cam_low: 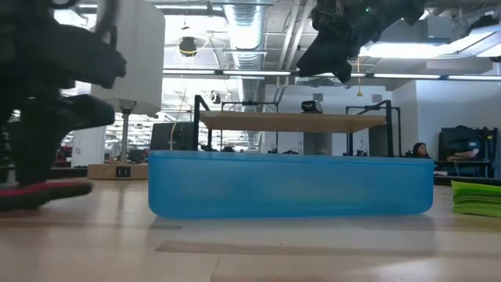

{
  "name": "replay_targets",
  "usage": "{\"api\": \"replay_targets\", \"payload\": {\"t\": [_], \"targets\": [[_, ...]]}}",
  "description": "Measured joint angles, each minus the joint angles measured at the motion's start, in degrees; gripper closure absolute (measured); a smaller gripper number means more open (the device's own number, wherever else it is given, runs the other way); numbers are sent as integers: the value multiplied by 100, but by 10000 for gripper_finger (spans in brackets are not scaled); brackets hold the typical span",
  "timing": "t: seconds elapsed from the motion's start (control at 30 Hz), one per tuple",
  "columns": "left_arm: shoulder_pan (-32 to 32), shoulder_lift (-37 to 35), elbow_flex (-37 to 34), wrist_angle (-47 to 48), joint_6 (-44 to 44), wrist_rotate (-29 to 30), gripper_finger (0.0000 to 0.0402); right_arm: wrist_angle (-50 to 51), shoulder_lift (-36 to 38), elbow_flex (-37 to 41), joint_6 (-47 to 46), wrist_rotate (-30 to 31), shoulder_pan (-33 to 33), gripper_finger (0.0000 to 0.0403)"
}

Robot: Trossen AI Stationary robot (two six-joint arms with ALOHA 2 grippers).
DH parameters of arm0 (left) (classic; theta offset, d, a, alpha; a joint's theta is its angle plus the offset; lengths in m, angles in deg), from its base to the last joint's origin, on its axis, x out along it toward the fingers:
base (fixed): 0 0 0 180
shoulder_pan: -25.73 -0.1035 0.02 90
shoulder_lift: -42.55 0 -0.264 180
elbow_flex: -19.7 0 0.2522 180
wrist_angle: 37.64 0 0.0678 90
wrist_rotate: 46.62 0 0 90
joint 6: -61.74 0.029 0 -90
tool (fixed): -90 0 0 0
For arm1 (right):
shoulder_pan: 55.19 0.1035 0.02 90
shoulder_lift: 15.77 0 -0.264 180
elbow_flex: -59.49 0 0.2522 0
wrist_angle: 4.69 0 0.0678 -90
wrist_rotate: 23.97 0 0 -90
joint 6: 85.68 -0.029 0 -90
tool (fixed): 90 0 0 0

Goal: Pack school essentials
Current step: Put the black and silver scissors into the blue supply box

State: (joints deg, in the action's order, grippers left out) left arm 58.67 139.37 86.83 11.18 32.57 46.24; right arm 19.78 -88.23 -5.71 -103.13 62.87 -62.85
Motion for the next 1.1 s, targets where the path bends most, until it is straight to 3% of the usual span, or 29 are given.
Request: {"api": "replay_targets", "payload": {"t": [0.6, 1.1], "targets": [[-64, -312, 31, -13, -274, -83, 284, -32, 0, 0, 142, 2, 2, 282], [-850, -1080, 42, -218, -717, 287, 282, -51, 17, 0, 291, 4, -277, 282]]}}
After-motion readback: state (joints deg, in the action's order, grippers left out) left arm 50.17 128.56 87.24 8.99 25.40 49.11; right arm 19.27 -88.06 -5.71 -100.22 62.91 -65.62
